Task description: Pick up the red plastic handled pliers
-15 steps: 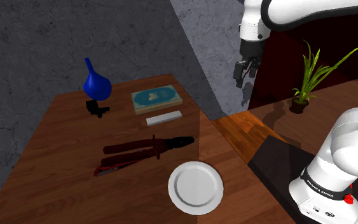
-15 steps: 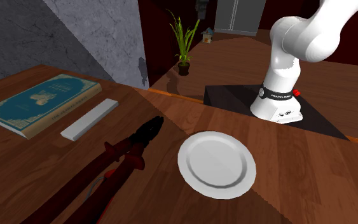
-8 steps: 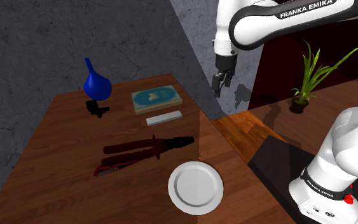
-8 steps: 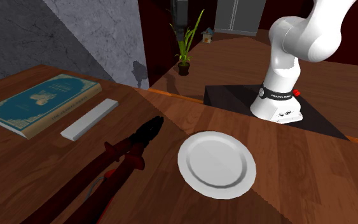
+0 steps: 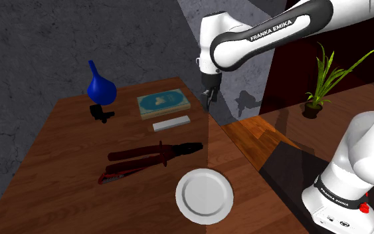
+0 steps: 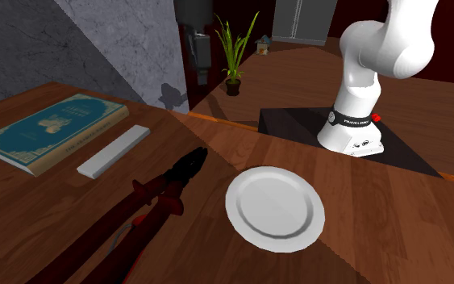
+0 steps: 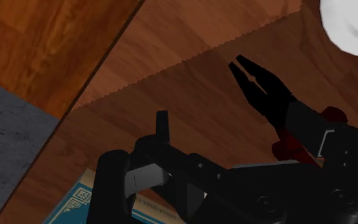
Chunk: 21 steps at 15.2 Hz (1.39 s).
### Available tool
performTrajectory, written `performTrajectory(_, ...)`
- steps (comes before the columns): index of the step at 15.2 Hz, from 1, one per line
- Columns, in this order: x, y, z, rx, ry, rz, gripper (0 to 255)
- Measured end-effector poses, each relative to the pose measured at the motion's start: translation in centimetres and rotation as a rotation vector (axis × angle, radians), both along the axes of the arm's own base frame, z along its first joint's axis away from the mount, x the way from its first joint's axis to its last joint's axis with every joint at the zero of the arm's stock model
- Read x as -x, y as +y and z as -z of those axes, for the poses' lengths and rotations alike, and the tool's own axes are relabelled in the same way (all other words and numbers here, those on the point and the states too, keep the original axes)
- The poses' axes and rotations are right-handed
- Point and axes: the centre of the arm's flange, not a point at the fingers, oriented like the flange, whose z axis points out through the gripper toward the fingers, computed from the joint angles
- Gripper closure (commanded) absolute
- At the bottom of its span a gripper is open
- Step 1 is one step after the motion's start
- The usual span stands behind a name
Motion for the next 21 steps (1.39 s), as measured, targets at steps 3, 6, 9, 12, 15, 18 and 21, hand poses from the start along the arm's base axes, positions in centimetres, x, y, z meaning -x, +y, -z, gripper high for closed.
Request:
performTrajectory(3, -2.5, 2.4, 2.2, -0.012, 0.001, -0.069, 0)
performTrajectory(6, -4.7, 4.6, 4.2, -0.024, 0.001, -0.137, 0)
performTrajectory(9, -6.4, 7.2, 5.8, -0.035, 0.002, -0.206, 0)
performTrajectory(12, -8.4, 10.3, 7.6, -0.048, 0.003, -0.275, 0)
performTrajectory(15, -9.9, 13.3, 9.7, -0.059, 0.005, -0.344, 0)
performTrajectory(18, -11.1, 16.0, 11.4, -0.071, 0.005, -0.412, 0)
performTrajectory(21, -12.2, 18.5, 13.2, -0.081, 0.006, -0.467, 0)
